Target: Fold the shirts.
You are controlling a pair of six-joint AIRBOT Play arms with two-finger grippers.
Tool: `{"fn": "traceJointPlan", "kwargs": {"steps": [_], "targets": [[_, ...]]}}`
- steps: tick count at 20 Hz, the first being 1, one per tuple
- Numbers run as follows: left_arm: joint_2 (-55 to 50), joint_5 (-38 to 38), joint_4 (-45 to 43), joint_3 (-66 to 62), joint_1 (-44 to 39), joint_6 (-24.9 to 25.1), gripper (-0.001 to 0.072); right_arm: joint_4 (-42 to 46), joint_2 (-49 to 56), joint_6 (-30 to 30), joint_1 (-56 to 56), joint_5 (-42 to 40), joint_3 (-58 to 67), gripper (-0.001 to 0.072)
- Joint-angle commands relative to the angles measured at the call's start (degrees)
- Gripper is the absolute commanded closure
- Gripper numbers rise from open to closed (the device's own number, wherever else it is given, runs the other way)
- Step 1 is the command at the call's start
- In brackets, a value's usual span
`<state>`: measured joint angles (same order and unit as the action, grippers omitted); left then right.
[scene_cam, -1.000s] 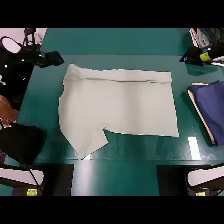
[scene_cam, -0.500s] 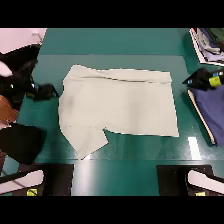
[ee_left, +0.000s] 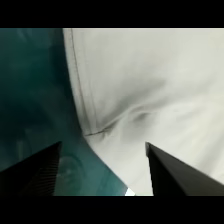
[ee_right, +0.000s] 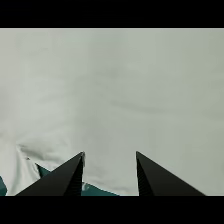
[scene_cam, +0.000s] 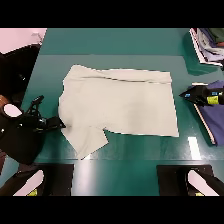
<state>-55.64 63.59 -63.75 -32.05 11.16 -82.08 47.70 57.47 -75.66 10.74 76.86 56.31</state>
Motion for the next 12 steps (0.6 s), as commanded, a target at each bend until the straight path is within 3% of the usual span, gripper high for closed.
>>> {"fn": "traceJointPlan", "kwargs": {"steps": [1,6,7,8,9,11,12], "targets": [[1.03,-4.00,3.52,3.17,0.07,-0.33,0.0100,-0.22,-1.75,0.13,0.04,-0.76,-1.03,0.0338],[0.87,-7.50,8.94,5.53,0.07,2.25,0.0101,-1.77,-1.75,0.13,0.04,-0.61,-1.03,0.0338],[0.87,-7.74,10.16,5.51,0.07,2.71,0.0137,-1.73,-1.75,0.13,0.04,-0.59,-1.05,0.0338],[0.90,-7.63,10.67,5.51,0.07,3.15,0.0353,-1.70,-1.75,0.13,0.04,-0.59,-1.05,0.0338],[0.87,-7.61,10.67,5.51,-0.09,3.56,0.0453,-1.70,-1.75,0.13,0.04,-0.57,-1.05,0.0338],[0.90,-7.19,10.97,5.51,-0.46,4.13,0.0453,-1.60,-1.75,0.13,0.04,-0.59,-1.05,0.0338],[0.90,-6.69,11.04,5.51,-0.46,4.33,0.0617,-1.20,-1.75,0.13,0.15,-0.37,-1.05,0.0338]]}}
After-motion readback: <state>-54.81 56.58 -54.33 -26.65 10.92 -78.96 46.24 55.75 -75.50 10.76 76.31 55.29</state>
